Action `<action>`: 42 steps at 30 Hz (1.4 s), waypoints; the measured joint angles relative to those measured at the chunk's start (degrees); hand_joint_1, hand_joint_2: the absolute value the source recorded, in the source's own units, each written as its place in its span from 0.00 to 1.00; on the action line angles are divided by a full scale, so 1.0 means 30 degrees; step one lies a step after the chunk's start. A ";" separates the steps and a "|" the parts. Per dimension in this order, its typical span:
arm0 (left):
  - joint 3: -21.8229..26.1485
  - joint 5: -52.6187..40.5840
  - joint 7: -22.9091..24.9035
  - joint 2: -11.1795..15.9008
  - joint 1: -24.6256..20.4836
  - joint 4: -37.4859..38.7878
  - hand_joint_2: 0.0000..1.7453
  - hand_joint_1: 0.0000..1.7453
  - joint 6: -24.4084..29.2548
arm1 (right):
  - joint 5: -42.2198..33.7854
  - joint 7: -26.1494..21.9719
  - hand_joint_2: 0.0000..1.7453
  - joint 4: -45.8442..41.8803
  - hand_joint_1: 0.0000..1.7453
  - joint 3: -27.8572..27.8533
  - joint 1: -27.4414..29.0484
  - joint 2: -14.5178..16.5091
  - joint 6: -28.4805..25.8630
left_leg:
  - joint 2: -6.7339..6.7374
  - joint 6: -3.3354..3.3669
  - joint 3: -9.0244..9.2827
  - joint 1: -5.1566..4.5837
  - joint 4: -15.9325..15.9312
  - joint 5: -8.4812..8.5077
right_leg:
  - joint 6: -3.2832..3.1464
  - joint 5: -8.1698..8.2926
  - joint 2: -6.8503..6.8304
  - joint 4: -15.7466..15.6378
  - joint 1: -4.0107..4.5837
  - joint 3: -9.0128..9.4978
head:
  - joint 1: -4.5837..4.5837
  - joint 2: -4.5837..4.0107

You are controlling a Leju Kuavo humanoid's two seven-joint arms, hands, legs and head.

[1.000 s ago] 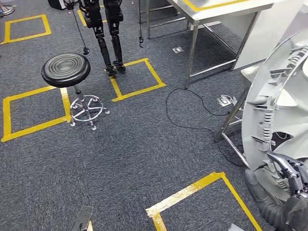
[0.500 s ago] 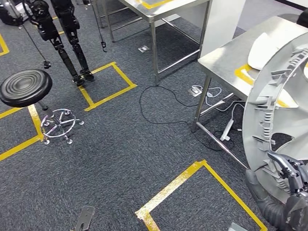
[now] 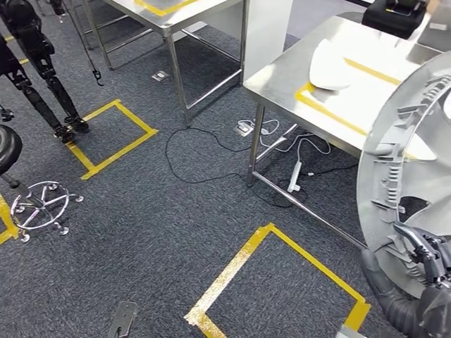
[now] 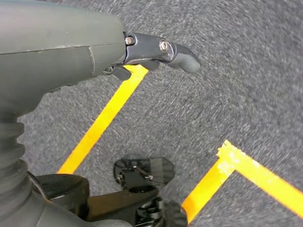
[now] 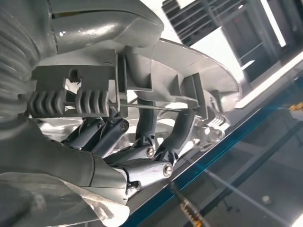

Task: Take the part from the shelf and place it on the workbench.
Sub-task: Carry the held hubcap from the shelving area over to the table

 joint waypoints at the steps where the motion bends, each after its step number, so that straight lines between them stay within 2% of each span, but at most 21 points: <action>1: 0.0002 0.0002 -0.0016 -0.0002 0.0038 0.0000 1.00 0.00 -0.0009 | 0.0035 0.0004 1.00 0.0002 1.00 0.0016 -0.0016 -0.0016 0.0000 | 0.0309 0.0013 0.0000 -0.0010 0.0003 -0.0018 | 0.0086 -0.0488 -0.0225 0.1195 -0.0031 -0.0547 | 0.0004 0.0000; 3: 0.0005 0.0004 -0.0033 -0.0002 0.0071 0.0000 1.00 0.00 -0.0027 | 0.0095 0.0016 1.00 0.0005 1.00 0.0025 -0.0005 -0.0024 0.0000 | 0.0864 -0.0015 0.0017 0.0004 0.0008 -0.0069 | 0.0240 -0.0581 -0.0391 0.2071 -0.0121 -0.0883 | 0.0004 0.0000; 6: 0.0006 0.0004 -0.0040 -0.0018 0.0035 0.0000 1.00 0.00 -0.0093 | 0.0104 0.0064 1.00 0.0005 1.00 0.0025 -0.0013 -0.0038 0.0000 | 0.1610 -0.0237 0.0138 0.0050 0.0049 -0.0224 | 0.0417 0.0926 -0.1198 -0.1282 -0.0213 0.1107 | 0.0011 0.0000; 8: 0.0006 0.0002 -0.0051 0.0004 0.0033 0.0000 1.00 0.00 -0.0155 | 0.0107 0.0082 1.00 -0.0016 1.00 0.0025 -0.0025 -0.0073 0.0000 | 0.1970 -0.0471 0.0236 -0.0006 0.0124 -0.0352 | 0.0250 0.1310 -0.1690 -0.2994 -0.0152 0.2137 | -0.0013 0.0000; 11: 0.0005 0.0004 -0.0062 0.0033 -0.0025 0.0000 1.00 0.00 -0.0219 | 0.0109 0.0104 1.00 -0.0046 1.00 0.0025 0.0082 -0.0109 0.0000 | 0.2359 -0.0790 0.0386 0.0013 0.0165 -0.0471 | -0.0200 0.1321 -0.1220 -0.3160 -0.0097 0.2193 | -0.0027 0.0000; 13: 0.0005 0.0000 -0.0067 0.0038 -0.0078 0.0000 1.00 0.00 -0.0229 | 0.0098 0.0135 1.00 -0.0056 1.00 0.0025 0.0150 -0.0113 0.0000 | 0.1636 -0.0992 0.0189 0.0119 0.0818 -0.1017 | -0.0449 0.1373 -0.0817 -0.3182 -0.0146 0.2176 | -0.0055 0.0000; 15: 0.0005 0.0000 -0.0075 0.0038 -0.0048 0.0000 1.00 0.00 -0.0233 | 0.0089 0.0155 1.00 -0.0066 1.00 0.0033 0.0159 -0.0113 0.0000 | 0.0620 -0.1072 -0.0712 0.0176 0.2956 -0.2225 | -0.0618 0.1405 -0.0401 -0.3197 -0.0147 0.2181 | -0.0095 0.0000; 17: 0.0005 0.0004 -0.0076 0.0038 0.0039 0.0000 1.00 0.00 -0.0239 | 0.0091 0.0155 1.00 -0.0064 1.00 0.0044 0.0165 -0.0113 0.0000 | 0.0365 -0.1020 -0.1866 0.0168 0.5401 -0.3150 | -0.0689 0.1412 0.0115 -0.3188 -0.0069 0.2185 | -0.0104 0.0000; 18: 0.0005 0.0004 -0.0076 0.0038 0.0066 0.0000 1.00 0.00 -0.0240 | 0.0093 0.0155 1.00 -0.0062 1.00 0.0045 0.0172 -0.0113 0.0000 | 0.0342 -0.0943 -0.2144 0.0151 0.5870 -0.3080 | -0.0700 0.1415 0.0417 -0.3184 -0.0019 0.2200 | -0.0104 0.0000; 20: 0.0005 0.0004 -0.0076 0.0053 0.0072 0.0000 1.00 0.00 -0.0242 | 0.0095 0.0160 1.00 -0.0064 1.00 0.0051 0.0177 -0.0113 0.0000 | 0.0083 -0.0670 -0.1638 0.0079 0.4393 -0.1787 | -0.0701 0.1420 0.1002 -0.3182 0.0053 0.2253 | -0.0100 0.0000; 22: 0.0005 0.0000 -0.0076 0.0109 0.0091 0.0002 1.00 0.00 -0.0239 | 0.0085 0.0200 1.00 -0.0064 1.00 0.0058 0.0176 -0.0113 0.0000 | -0.0936 -0.0323 -0.0606 0.0009 0.1777 -0.0447 | -0.0665 0.1439 0.1539 -0.3165 0.0058 0.2251 | -0.0088 0.0000; 24: 0.0005 -0.0007 -0.0082 0.0160 0.0108 0.0005 1.00 0.00 -0.0231 | 0.0078 0.0266 1.00 -0.0060 1.00 0.0075 0.0189 -0.0116 0.0000 | -0.1603 -0.0186 -0.0082 -0.0048 0.0504 -0.0134 | -0.0521 0.1512 0.2032 -0.3151 -0.0027 0.2112 | -0.0117 0.0000; 26: 0.0005 -0.0020 -0.0089 0.0151 0.0073 0.0007 1.00 0.00 -0.0229 | 0.0075 0.0322 1.00 -0.0060 1.00 0.0093 0.0252 -0.0126 0.0000 | -0.1254 -0.0186 0.0023 -0.0039 0.0233 -0.0124 | -0.0280 0.1624 0.2523 -0.3212 -0.0104 0.1908 | -0.0151 0.0000; 27: 0.0011 -0.0029 -0.0091 0.0140 0.0044 0.0007 1.00 0.00 -0.0229 | 0.0067 0.0352 1.00 -0.0062 1.00 0.0096 0.0306 -0.0138 0.0000 | -0.0990 -0.0166 0.0080 -0.0005 0.0067 -0.0048 | -0.0185 0.1603 0.2418 -0.3181 -0.0090 0.1797 | -0.0144 0.0000; 29: 0.0024 -0.0057 -0.0106 0.0098 -0.0007 0.0007 1.00 0.00 -0.0228 | 0.0058 0.0412 1.00 -0.0064 1.00 0.0104 0.0300 -0.0189 0.0000 | -0.0438 -0.0086 0.0199 0.0090 -0.0279 0.0117 | -0.0036 0.0992 0.1310 -0.2281 -0.0012 0.1238 | -0.0054 0.0000; 31: 0.0033 -0.0069 -0.0116 0.0067 0.0034 0.0007 1.00 0.00 -0.0251 | 0.0089 0.0476 1.00 -0.0060 1.00 0.0131 0.0229 -0.0237 0.0000 | 0.0165 -0.0006 0.0231 0.0041 -0.0357 0.0123 | 0.0089 -0.0213 0.0027 0.0059 -0.0024 0.0126 | 0.0024 0.0000; 33: 0.0034 -0.0078 -0.0113 0.0042 0.0095 0.0007 1.00 0.00 -0.0273 | 0.0145 0.0558 1.00 -0.0054 1.00 0.0160 0.0223 -0.0251 0.0000 | 0.0752 -0.0011 0.0233 0.0032 -0.0338 0.0065 | 0.0243 -0.0739 -0.0333 0.1837 -0.0121 -0.0681 | 0.0024 0.0000; 35: 0.0034 -0.0111 -0.0107 0.0013 0.0083 0.0007 1.00 0.00 -0.0273 | 0.0184 0.0658 1.00 -0.0051 1.00 0.0166 0.0250 -0.0257 0.0000 | 0.1102 -0.0129 0.0270 0.0086 -0.0281 -0.0022 | 0.0407 0.0069 -0.0488 0.0798 -0.0257 -0.0014 | 0.0020 0.0000; 37: 0.0031 -0.0160 -0.0093 -0.0009 0.0022 0.0007 1.00 0.00 -0.0279 | 0.0227 0.0732 1.00 -0.0047 1.00 0.0162 0.0273 -0.0266 0.0000 | 0.1315 -0.0363 0.0291 0.0107 -0.0128 -0.0174 | 0.0495 0.0994 -0.0727 -0.1893 -0.0339 0.1600 | 0.0029 0.0000; 39: 0.0027 -0.0186 -0.0085 -0.0011 -0.0026 0.0007 1.00 0.00 -0.0282 | 0.0333 0.0774 1.00 -0.0051 1.00 0.0162 0.0295 -0.0271 0.0000 | 0.1449 -0.0591 0.0288 0.0053 0.0016 -0.0278 | 0.0290 0.1205 -0.0803 -0.3261 -0.0312 0.2472 | -0.0011 0.0000; 42: 0.0027 -0.0180 -0.0084 -0.0007 -0.0070 0.0007 1.00 0.00 -0.0286 | 0.0512 0.0831 1.00 -0.0051 1.00 0.0167 0.0345 -0.0273 0.0000 | 0.1402 -0.0859 0.0324 0.0088 0.0131 -0.0378 | -0.0152 0.1155 -0.0685 -0.3247 -0.0259 0.2485 | -0.0062 0.0000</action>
